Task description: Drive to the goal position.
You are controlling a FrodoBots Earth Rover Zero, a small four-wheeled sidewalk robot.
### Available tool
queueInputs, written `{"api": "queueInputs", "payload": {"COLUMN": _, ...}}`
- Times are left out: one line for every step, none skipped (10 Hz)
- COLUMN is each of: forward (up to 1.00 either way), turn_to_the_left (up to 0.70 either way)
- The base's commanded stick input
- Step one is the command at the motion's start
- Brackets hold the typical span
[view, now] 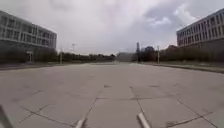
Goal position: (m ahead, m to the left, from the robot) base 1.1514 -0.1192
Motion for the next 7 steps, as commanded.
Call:
{"api": "queueInputs", "payload": {"forward": 0.00, "turn_to_the_left": 0.00}}
{"api": "queueInputs", "payload": {"forward": 0.00, "turn_to_the_left": 0.00}}
{"api": "queueInputs", "payload": {"forward": 0.00, "turn_to_the_left": 0.00}}
{"api": "queueInputs", "payload": {"forward": 0.00, "turn_to_the_left": 0.00}}
{"api": "queueInputs", "payload": {"forward": 0.00, "turn_to_the_left": 0.00}}
{"api": "queueInputs", "payload": {"forward": 0.54, "turn_to_the_left": 0.00}}
{"api": "queueInputs", "payload": {"forward": 0.70, "turn_to_the_left": 0.00}}
